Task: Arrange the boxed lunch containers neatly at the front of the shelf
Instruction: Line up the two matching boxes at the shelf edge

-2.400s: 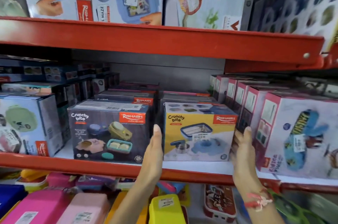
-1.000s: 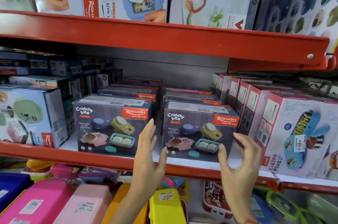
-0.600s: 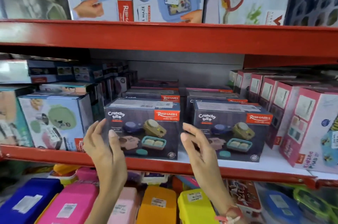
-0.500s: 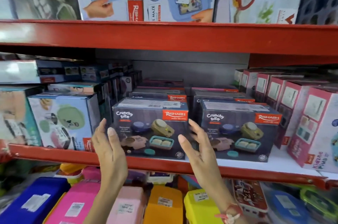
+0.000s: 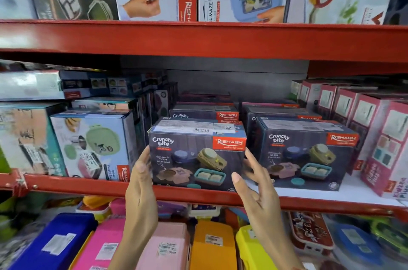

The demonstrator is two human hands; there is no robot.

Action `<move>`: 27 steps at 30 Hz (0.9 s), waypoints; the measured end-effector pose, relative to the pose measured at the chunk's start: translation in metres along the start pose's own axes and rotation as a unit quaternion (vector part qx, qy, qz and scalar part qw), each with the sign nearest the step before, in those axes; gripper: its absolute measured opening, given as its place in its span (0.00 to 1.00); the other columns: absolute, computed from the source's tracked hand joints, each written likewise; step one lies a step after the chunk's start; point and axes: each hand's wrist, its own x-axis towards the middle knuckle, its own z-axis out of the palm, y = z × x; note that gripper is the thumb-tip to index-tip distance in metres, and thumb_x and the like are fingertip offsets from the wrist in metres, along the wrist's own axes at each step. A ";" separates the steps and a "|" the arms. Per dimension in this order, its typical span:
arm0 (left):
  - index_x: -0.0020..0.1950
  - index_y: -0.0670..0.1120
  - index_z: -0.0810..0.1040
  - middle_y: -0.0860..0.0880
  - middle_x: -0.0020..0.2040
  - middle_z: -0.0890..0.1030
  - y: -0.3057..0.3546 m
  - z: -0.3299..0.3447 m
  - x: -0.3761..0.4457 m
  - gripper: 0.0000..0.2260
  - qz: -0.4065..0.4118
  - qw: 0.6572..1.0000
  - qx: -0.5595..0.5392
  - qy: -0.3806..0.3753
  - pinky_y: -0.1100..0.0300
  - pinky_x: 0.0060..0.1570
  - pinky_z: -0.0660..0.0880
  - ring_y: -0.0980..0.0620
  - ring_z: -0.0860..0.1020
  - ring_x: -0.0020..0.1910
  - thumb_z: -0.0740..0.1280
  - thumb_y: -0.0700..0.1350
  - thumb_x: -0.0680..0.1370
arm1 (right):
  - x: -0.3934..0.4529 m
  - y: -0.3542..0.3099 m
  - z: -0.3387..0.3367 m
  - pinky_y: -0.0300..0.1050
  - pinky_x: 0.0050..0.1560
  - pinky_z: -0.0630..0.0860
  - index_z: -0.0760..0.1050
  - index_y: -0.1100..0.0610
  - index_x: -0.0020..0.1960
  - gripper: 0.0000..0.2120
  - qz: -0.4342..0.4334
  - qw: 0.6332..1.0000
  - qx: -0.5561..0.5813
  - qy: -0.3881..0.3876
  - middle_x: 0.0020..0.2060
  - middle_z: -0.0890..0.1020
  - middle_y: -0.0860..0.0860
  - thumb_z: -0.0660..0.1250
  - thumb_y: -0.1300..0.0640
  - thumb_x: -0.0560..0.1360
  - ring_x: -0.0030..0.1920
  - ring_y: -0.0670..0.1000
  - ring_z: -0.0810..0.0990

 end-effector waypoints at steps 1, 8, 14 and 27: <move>0.72 0.60 0.66 0.53 0.72 0.72 -0.003 0.000 0.000 0.38 0.003 1.000 0.009 -0.003 0.49 0.72 0.65 0.52 0.71 0.71 0.47 0.78 0.68 | 0.000 0.005 0.000 0.51 0.67 0.75 0.60 0.29 0.71 0.32 0.007 1.000 -0.001 -0.006 0.67 0.70 0.31 0.63 0.32 0.68 0.68 0.32 0.68; 0.75 0.58 0.64 0.54 0.74 0.69 -0.004 0.008 -0.010 0.30 0.022 0.997 0.072 0.007 0.56 0.70 0.63 0.55 0.67 0.73 0.47 0.69 0.76 | 0.002 0.009 -0.012 0.51 0.69 0.73 0.60 0.30 0.72 0.31 0.008 0.999 -0.031 -0.038 0.67 0.68 0.29 0.62 0.32 0.70 0.70 0.33 0.66; 0.71 0.46 0.69 0.44 0.70 0.71 -0.001 0.025 -0.019 0.25 0.082 0.975 0.173 0.112 0.53 0.66 0.64 0.47 0.68 0.70 0.48 0.58 0.81 | -0.003 0.021 -0.057 0.49 0.64 0.77 0.76 0.35 0.61 0.15 -0.009 0.998 -0.044 -0.039 0.64 0.72 0.34 0.67 0.44 0.75 0.67 0.40 0.72; 0.63 0.59 0.70 0.56 0.63 0.76 0.020 0.165 -0.096 0.15 0.089 0.987 0.079 -0.103 0.75 0.58 0.66 0.71 0.71 0.62 0.51 0.58 0.80 | 0.011 0.046 -0.156 0.32 0.55 0.76 0.78 0.51 0.59 0.12 0.003 0.990 -0.055 0.128 0.58 0.80 0.51 0.68 0.58 0.77 0.58 0.43 0.78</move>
